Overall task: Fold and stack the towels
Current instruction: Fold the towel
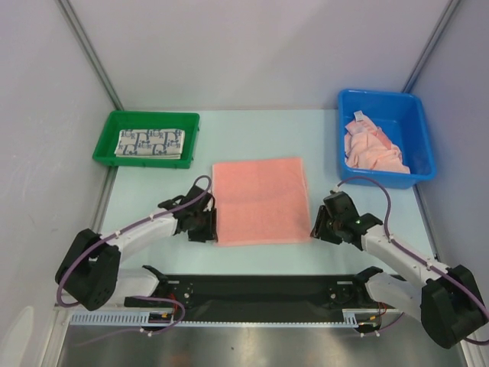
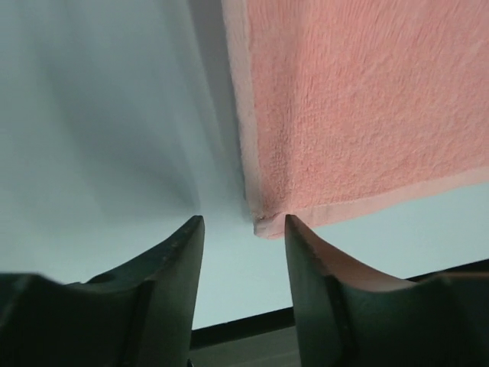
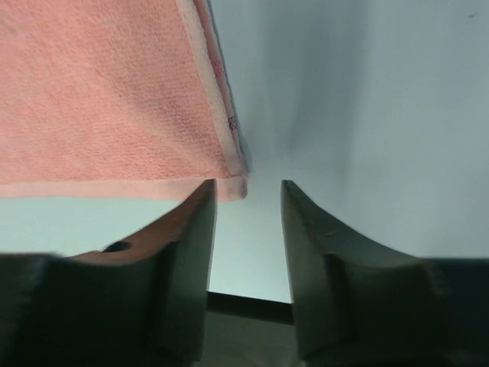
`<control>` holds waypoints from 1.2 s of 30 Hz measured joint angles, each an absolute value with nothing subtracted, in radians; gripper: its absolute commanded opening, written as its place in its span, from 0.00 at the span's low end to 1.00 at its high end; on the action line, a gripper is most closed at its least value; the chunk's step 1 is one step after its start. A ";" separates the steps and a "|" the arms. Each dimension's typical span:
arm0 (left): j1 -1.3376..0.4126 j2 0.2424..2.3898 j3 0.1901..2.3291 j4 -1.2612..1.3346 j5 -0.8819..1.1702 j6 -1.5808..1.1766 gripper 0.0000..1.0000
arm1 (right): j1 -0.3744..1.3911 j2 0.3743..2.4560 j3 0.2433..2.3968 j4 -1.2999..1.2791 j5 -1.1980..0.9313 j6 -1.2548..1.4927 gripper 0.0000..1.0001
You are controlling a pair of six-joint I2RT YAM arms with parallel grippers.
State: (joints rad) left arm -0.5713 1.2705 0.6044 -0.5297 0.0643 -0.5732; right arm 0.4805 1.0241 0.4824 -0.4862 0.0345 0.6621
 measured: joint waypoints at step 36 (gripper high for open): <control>-0.245 2.315 1.905 -0.709 0.239 0.324 0.54 | 0.095 2.464 2.159 -0.892 -0.662 -0.369 0.43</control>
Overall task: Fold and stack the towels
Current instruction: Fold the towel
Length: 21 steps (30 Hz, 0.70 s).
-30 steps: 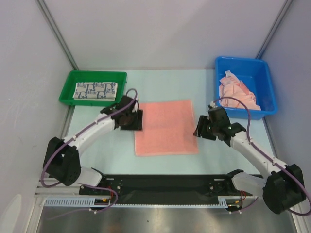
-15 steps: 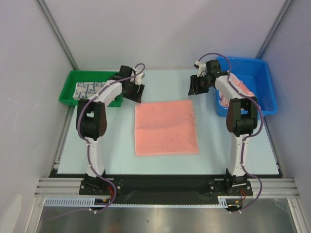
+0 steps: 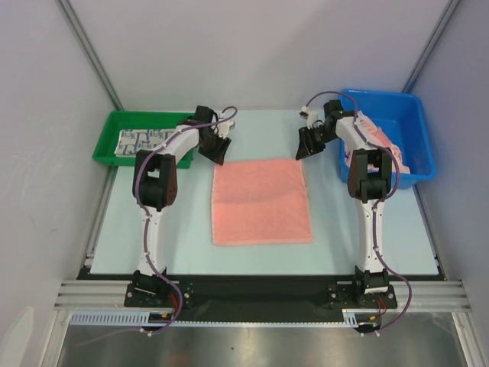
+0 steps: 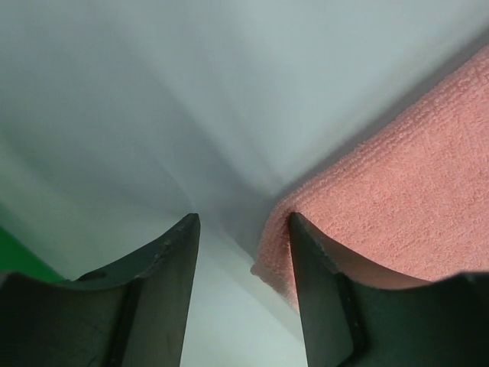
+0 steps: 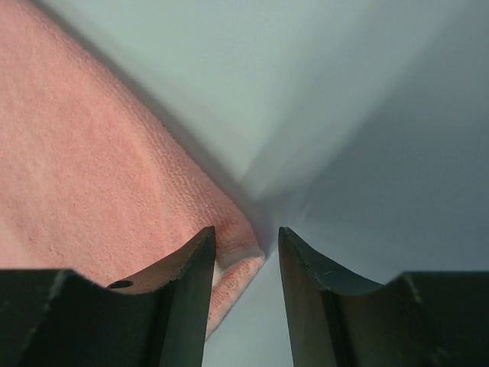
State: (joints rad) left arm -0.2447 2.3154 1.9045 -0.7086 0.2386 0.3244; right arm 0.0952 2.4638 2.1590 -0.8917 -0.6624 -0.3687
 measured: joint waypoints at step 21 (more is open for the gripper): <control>-0.241 2.350 1.982 -0.775 0.318 0.405 0.24 | 0.096 2.480 2.168 -0.945 -0.759 -0.465 0.60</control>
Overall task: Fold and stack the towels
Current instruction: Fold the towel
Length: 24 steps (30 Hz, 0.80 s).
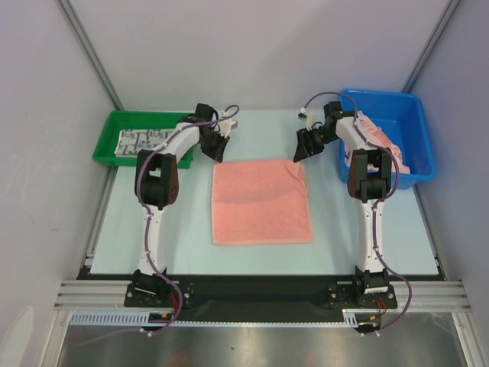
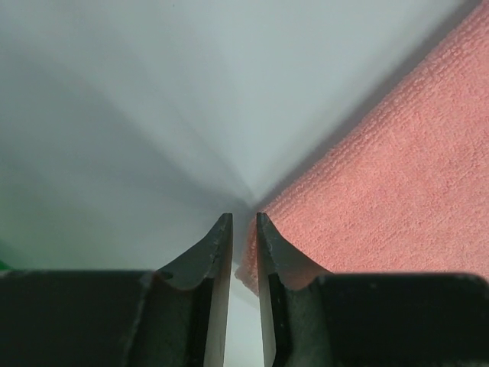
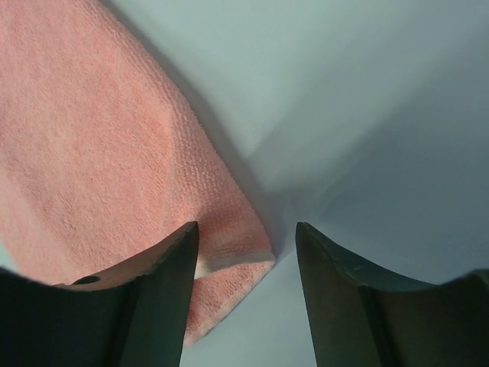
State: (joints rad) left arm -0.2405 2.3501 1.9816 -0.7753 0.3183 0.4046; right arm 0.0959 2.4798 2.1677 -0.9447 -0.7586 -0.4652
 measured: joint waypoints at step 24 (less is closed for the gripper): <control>-0.235 2.366 2.038 -0.838 0.318 0.429 0.54 | 0.105 2.427 2.178 -0.951 -0.743 -0.511 0.68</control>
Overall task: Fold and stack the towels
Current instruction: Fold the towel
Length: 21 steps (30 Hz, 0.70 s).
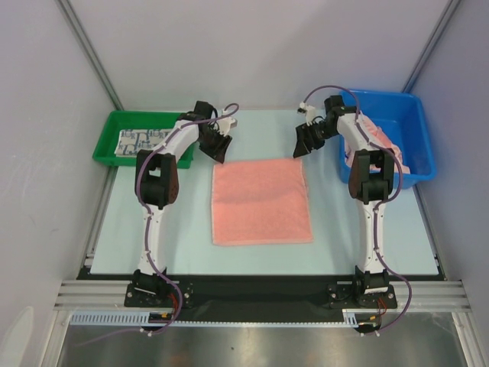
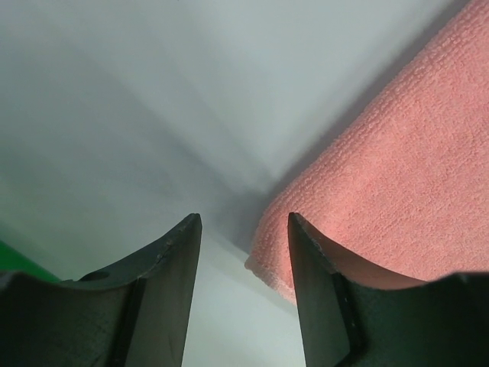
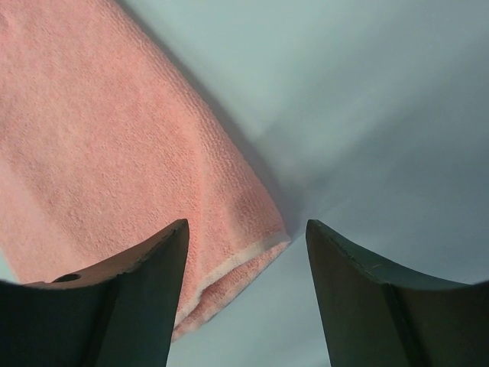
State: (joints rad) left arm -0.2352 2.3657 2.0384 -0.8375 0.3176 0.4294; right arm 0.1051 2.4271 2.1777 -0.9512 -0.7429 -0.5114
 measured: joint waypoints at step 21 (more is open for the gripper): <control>-0.231 2.409 2.074 -0.883 0.327 0.458 0.40 | 0.134 2.470 2.197 -0.962 -0.659 -0.570 0.60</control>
